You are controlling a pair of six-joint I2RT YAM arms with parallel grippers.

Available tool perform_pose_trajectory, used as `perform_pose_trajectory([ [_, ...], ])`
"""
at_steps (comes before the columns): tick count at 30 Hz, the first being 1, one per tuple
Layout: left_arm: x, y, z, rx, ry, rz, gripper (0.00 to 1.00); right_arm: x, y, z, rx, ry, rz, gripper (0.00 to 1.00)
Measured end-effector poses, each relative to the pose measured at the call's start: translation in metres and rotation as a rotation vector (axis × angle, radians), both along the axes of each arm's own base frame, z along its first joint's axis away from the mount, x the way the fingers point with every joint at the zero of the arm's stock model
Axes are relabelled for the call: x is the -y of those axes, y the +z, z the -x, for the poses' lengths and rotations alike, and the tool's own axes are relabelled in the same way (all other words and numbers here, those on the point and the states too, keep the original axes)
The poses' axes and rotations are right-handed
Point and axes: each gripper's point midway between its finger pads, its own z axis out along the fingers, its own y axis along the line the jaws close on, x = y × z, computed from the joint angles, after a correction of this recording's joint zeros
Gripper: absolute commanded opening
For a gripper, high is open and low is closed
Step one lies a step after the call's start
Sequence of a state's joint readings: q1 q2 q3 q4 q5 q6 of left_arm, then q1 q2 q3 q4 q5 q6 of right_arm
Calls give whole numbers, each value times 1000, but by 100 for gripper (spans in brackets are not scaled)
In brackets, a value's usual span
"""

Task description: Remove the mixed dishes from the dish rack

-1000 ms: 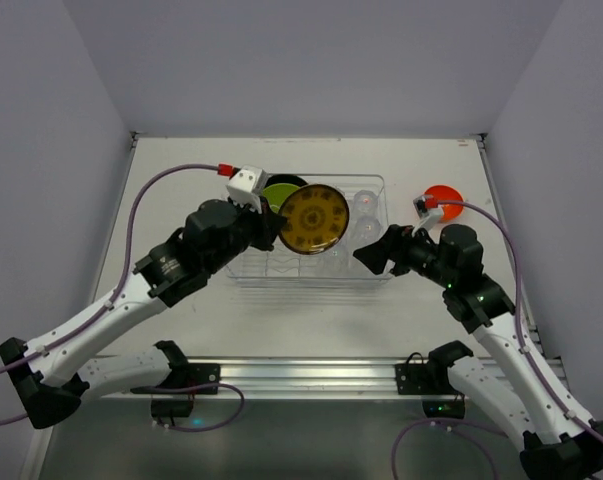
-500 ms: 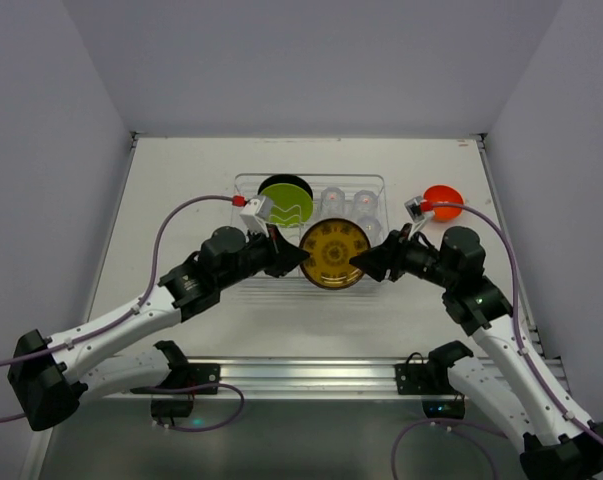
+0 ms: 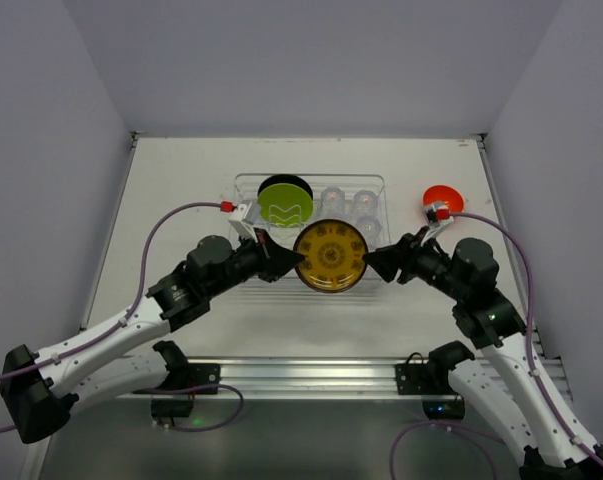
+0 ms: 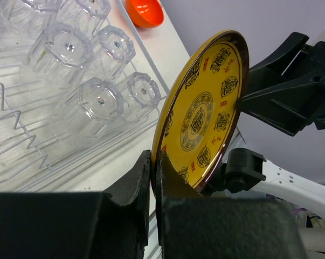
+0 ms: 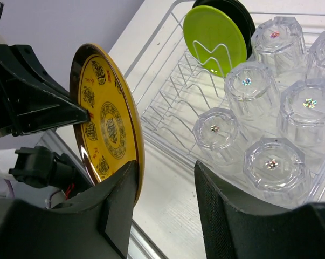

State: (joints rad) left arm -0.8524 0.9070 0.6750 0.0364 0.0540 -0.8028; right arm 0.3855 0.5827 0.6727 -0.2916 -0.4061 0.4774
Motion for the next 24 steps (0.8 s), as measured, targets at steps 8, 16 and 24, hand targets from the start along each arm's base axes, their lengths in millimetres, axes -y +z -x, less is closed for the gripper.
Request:
perform_pose_trajectory([
  [8, 2, 1, 3, -4, -20, 5, 0, -10, -8, -1, -27, 61, 10, 30],
  [16, 7, 0, 7, -9, -57, 16, 0, -19, 3, 3, 16, 128, -39, 0],
  [24, -2, 4, 0, 25, -2, -13, 95, -11, -3, 2, -6, 43, -77, 0],
])
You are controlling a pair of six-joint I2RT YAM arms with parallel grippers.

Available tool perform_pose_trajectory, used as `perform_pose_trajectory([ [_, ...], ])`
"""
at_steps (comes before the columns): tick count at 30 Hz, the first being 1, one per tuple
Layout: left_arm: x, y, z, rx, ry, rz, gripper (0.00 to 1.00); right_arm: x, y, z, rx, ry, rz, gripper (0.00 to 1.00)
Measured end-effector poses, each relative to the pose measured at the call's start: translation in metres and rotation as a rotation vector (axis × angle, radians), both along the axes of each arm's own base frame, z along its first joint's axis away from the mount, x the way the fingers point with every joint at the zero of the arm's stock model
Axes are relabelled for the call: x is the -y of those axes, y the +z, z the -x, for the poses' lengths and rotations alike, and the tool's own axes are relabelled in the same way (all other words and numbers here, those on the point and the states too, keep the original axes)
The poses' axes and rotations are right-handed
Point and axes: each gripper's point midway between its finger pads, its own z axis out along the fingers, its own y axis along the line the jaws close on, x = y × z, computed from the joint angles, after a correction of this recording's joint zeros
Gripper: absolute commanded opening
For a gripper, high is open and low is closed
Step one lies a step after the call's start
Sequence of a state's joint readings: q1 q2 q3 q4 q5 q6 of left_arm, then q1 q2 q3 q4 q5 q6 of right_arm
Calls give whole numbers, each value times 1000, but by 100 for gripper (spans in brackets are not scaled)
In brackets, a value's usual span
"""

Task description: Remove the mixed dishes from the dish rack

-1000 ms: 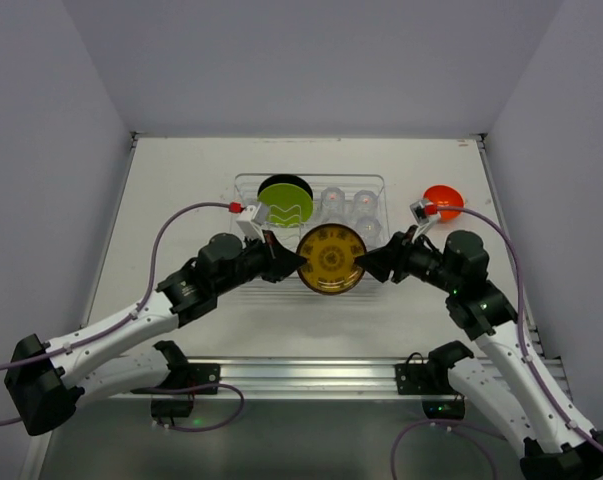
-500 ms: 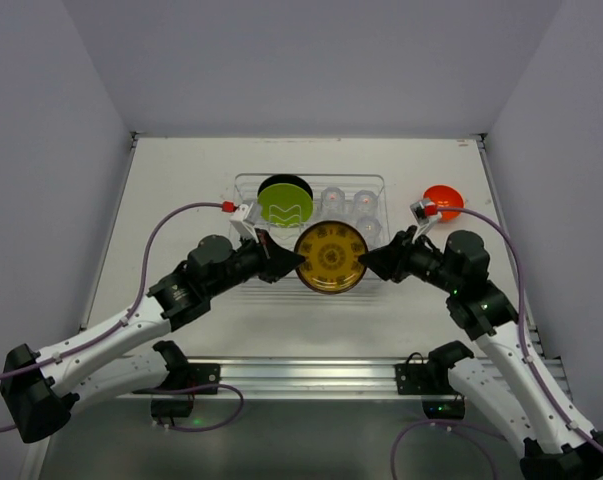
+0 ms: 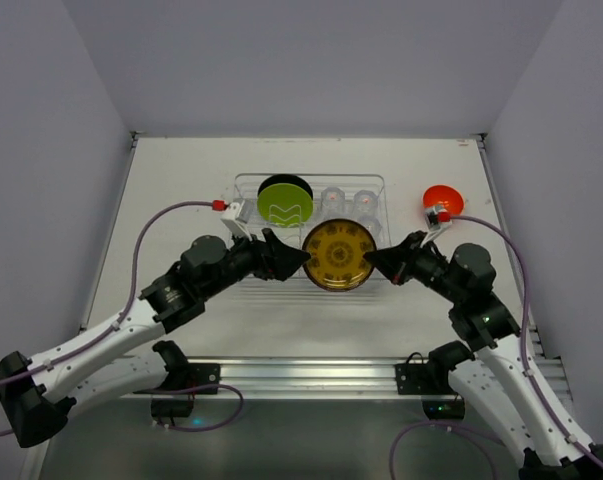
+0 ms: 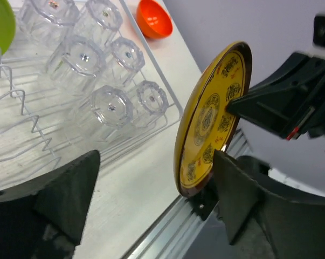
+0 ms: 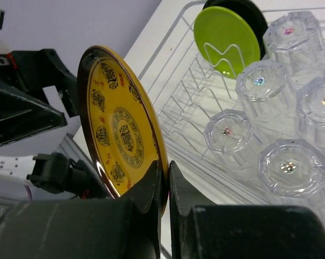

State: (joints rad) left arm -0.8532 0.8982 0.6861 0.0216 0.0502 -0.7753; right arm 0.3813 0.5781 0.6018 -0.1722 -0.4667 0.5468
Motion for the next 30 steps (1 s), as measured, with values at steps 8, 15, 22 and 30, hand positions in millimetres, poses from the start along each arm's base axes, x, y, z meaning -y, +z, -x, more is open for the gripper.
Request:
perform_pose_trajectory([
  [8, -78, 46, -12, 116, 321, -24, 100, 59, -5, -21, -96, -416, -104, 0],
  [15, -148, 62, -7, 131, 545, -131, 100, 178, -28, -28, -208, -1109, -263, 0],
  [22, -177, 53, 10, 143, 570, -189, 100, 226, -93, -28, -362, -1463, -306, 0],
  [30, -175, 41, 13, 140, 524, -263, 100, 255, -166, -44, -519, -1584, -330, 0],
])
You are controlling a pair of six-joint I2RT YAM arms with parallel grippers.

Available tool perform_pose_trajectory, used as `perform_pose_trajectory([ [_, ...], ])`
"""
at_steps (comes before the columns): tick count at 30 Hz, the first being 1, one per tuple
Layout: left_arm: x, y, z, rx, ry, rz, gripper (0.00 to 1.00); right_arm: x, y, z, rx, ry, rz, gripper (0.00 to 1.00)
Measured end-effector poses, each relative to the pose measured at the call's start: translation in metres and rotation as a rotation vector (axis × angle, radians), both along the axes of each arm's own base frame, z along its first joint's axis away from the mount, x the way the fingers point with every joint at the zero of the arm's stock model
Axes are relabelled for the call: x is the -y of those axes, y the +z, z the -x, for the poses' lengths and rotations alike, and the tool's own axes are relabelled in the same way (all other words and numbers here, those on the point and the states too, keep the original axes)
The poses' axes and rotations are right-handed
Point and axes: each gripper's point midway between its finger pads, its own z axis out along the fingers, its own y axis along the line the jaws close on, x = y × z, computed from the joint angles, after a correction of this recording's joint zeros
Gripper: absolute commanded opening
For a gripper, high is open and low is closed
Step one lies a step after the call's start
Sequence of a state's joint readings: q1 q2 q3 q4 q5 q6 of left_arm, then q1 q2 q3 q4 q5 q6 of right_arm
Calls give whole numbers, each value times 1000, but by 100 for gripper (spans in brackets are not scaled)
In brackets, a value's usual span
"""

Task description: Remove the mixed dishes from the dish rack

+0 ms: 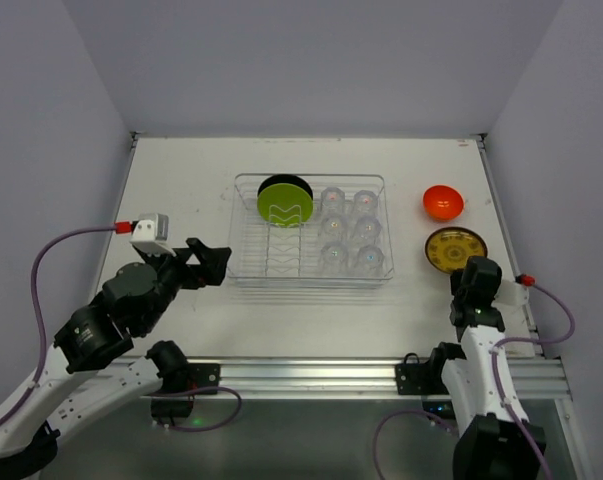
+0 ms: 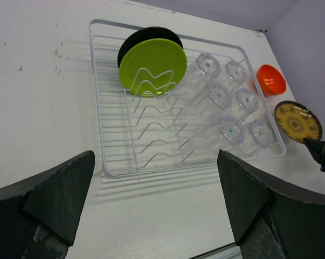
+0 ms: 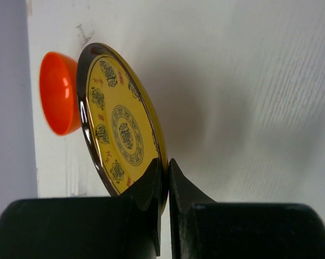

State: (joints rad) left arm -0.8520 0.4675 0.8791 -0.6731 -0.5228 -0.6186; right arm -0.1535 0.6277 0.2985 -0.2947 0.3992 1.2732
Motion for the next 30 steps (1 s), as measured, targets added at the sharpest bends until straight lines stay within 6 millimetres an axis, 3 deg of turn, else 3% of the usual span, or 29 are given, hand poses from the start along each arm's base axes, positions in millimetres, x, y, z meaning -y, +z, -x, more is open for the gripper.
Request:
perform_pose_trajectory([
  [3, 5, -4, 0, -12, -24, -23, 100, 9, -23, -5, -43, -7, -43, 0],
  [11, 18, -9, -1, -26, -86, -61, 100, -3, -51, -22, -61, 95, -119, 1],
  [13, 22, -8, -2, -31, -99, -74, 100, -6, -54, -25, -61, 111, -143, 15],
  [16, 27, -4, -5, -35, -109, -82, 100, -9, -54, -27, -56, 129, -157, 18],
  [18, 29, 1, -7, -33, -110, -85, 100, -12, -56, -26, -61, 137, -168, 31],
  [19, 30, 3, -8, -30, -112, -90, 100, -13, -55, -25, -61, 137, -172, 56],
  [21, 31, 9, -10, -20, -111, -100, 100, -14, -53, -23, -56, 139, -175, 75],
  [22, 31, 13, -13, -17, -106, -108, 100, -15, -50, -22, -51, 144, -174, 98],
  [30, 51, 40, -60, 7, -36, -278, 100, -14, 6, -16, -4, 164, -115, 99],
])
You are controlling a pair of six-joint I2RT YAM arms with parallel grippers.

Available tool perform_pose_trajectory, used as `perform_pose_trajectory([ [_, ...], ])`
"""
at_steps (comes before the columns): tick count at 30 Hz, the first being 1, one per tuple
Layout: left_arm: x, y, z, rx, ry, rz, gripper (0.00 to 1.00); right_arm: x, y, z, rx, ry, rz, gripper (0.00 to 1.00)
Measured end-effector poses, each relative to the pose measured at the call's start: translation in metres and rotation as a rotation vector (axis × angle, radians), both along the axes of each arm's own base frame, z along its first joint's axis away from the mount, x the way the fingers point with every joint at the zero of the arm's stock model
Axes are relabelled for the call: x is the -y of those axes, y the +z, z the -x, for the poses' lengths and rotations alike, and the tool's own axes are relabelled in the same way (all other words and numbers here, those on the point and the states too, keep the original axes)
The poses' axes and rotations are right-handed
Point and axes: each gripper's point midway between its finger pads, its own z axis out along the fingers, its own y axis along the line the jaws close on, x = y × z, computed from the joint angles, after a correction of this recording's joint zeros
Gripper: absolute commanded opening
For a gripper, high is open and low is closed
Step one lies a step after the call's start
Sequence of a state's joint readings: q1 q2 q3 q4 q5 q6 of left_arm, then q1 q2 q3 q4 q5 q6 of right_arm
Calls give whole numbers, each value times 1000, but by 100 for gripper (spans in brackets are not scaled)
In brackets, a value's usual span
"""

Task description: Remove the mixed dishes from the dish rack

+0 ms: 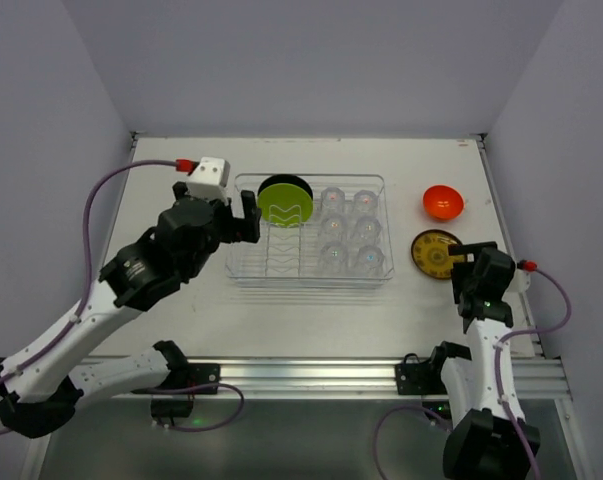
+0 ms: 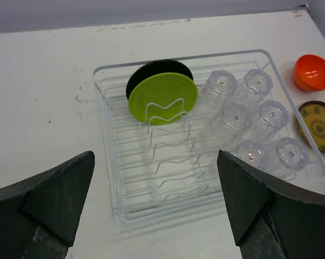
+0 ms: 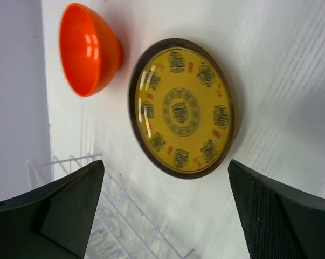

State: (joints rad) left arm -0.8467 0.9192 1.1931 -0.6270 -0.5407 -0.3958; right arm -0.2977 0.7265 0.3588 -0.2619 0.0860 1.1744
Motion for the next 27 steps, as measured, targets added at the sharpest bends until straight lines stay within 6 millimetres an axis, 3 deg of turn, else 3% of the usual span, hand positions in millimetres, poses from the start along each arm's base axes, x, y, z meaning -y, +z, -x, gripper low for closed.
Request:
perform_pose_trajectory([
  [3, 13, 0, -34, -15, -4, -95, 100, -4, 36, 1, 58, 56, 59, 99],
  [5, 18, -4, -69, -45, -17, -133, 100, -13, 61, -1, 141, 136, 101, 99],
  [8, 21, -26, -119, -108, -75, -232, 100, -40, 93, -2, 282, 316, 151, 99],
  [11, 37, -60, -145, -169, -179, -345, 99, -59, 101, 0, 323, 437, 164, 99],
  [13, 46, -90, -154, -213, -253, -434, 98, -68, 100, 1, 327, 505, 160, 99],
  [15, 50, -116, -159, -257, -309, -511, 88, -78, 100, 2, 334, 569, 154, 99],
  [18, 55, -138, -166, -295, -377, -589, 84, -88, 98, 4, 340, 650, 158, 99],
  [27, 69, -131, -183, -203, -513, -688, 82, -107, 99, 11, 371, 801, 177, 99],
])
